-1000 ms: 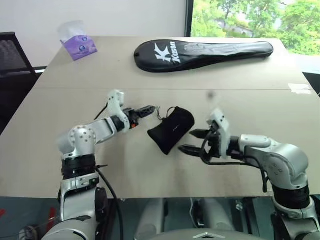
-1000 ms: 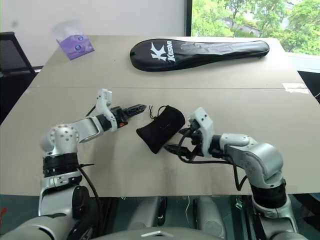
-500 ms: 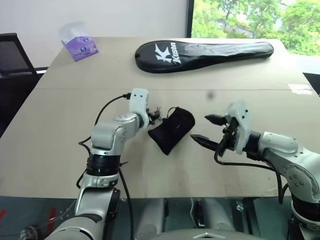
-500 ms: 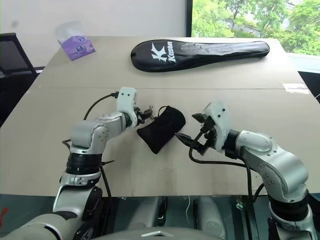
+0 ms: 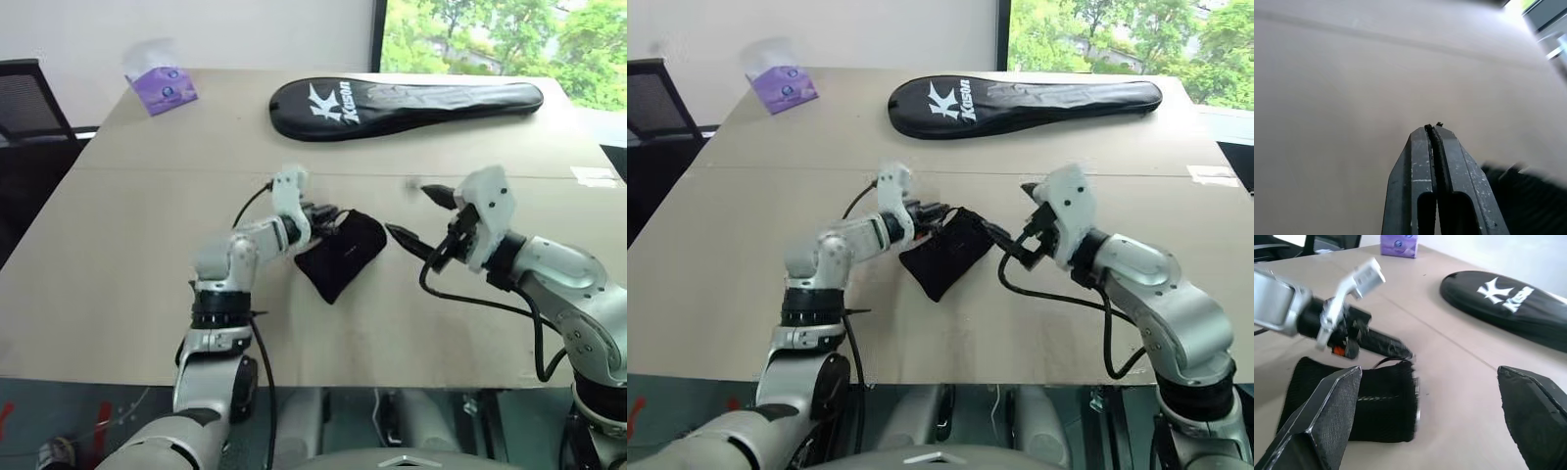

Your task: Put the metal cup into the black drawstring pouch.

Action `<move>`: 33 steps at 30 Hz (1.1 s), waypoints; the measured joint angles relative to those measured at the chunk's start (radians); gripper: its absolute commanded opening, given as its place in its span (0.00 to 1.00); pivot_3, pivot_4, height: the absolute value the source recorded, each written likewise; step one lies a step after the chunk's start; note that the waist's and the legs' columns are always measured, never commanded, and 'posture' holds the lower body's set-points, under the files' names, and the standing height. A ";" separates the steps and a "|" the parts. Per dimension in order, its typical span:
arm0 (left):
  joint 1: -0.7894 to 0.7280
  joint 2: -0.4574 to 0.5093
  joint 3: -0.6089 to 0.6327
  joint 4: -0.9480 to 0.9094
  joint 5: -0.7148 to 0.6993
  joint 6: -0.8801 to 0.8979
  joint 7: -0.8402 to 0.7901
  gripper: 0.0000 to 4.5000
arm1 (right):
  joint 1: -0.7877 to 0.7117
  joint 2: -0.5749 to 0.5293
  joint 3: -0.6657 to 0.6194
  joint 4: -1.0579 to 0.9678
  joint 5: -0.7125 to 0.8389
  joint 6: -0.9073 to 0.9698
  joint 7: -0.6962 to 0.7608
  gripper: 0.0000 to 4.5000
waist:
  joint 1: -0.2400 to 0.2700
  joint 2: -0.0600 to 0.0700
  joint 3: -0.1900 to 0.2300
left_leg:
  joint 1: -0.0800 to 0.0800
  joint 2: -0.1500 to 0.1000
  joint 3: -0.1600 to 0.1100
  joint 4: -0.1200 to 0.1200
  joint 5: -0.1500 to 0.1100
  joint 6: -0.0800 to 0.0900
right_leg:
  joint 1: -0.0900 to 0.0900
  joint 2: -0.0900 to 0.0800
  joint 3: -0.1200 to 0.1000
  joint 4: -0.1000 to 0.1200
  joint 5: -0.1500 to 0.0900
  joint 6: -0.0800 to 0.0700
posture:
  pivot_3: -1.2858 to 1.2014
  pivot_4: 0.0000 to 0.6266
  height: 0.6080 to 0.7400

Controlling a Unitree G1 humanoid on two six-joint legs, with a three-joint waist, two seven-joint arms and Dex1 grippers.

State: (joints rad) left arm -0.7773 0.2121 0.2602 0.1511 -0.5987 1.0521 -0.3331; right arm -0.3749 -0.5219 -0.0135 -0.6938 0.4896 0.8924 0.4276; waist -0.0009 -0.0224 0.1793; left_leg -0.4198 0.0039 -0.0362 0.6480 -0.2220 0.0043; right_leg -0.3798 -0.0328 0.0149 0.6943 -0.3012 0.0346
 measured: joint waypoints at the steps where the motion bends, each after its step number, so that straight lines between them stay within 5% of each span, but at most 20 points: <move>1: -0.030 0.008 0.027 0.004 -0.028 0.011 -0.016 0.02 | -0.006 -0.002 0.000 0.009 -0.003 -0.004 0.000 1.00 | -0.004 0.000 0.000 | 0.000 0.000 0.000 0.000 0.000 -0.001 | 0.000 0.001 0.000 0.000 0.000 0.000 | 0.52 0.24 1.00; 7: -0.191 0.044 0.124 0.099 -0.196 0.099 -0.132 0.02 | -0.092 0.058 0.000 0.086 0.017 -0.010 0.001 1.00 | -0.017 0.000 0.000 | 0.001 0.000 0.001 -0.001 0.001 -0.002 | 0.000 0.001 0.001 0.000 0.000 0.000 | 0.52 0.24 1.00; 11: -0.257 0.060 0.084 0.120 -0.235 0.141 -0.213 0.02 | -0.187 0.213 -0.003 0.203 0.050 -0.011 -0.048 1.00 | -0.018 0.000 0.000 | 0.001 0.000 0.002 -0.001 0.002 -0.003 | 0.000 0.001 0.001 0.000 0.000 0.000 | 0.52 0.24 1.00; 17: -0.264 0.086 0.051 0.143 -0.241 0.140 -0.257 0.02 | -0.206 0.271 -0.003 0.286 0.055 -0.027 -0.074 1.00 | -0.015 0.000 0.000 | 0.001 0.000 0.002 -0.001 0.002 -0.003 | -0.001 0.001 0.001 -0.001 0.000 0.000 | 0.52 0.24 1.00; 22: -0.264 0.092 0.036 0.205 -0.147 -0.012 -0.233 0.02 | -0.214 0.290 0.024 0.410 -0.004 -0.054 -0.096 1.00 | -0.016 0.001 0.000 | 0.002 0.000 0.003 -0.001 0.002 -0.003 | 0.000 0.001 0.003 0.000 0.000 0.000 | 0.52 0.24 1.00; 27: -0.121 0.154 -0.123 0.169 -0.002 -0.099 -0.253 0.02 | -0.223 0.214 0.104 0.583 -0.131 -0.092 -0.086 1.00 | -0.017 0.001 0.000 | 0.002 0.000 0.005 -0.003 0.002 -0.003 | -0.002 0.001 0.004 0.000 0.000 0.000 | 0.52 0.24 1.00; 33: -0.069 0.192 -0.227 0.057 0.058 -0.080 -0.264 0.02 | -0.135 0.161 0.183 0.482 -0.047 0.021 0.083 1.00 | -0.016 0.001 0.000 | -0.016 0.001 0.003 0.001 0.002 -0.003 | -0.017 0.000 0.004 0.002 0.000 0.000 | 0.52 0.24 1.00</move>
State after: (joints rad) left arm -0.8463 0.4037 0.0329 0.2083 -0.5404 0.9722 -0.5966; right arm -0.5097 -0.3612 0.1697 -0.2121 0.4423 0.9133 0.5108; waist -0.0164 -0.0215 0.1796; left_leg -0.4355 0.0045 -0.0335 0.6493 -0.2201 0.0013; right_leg -0.3966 -0.0331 0.0189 0.6959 -0.3009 0.0345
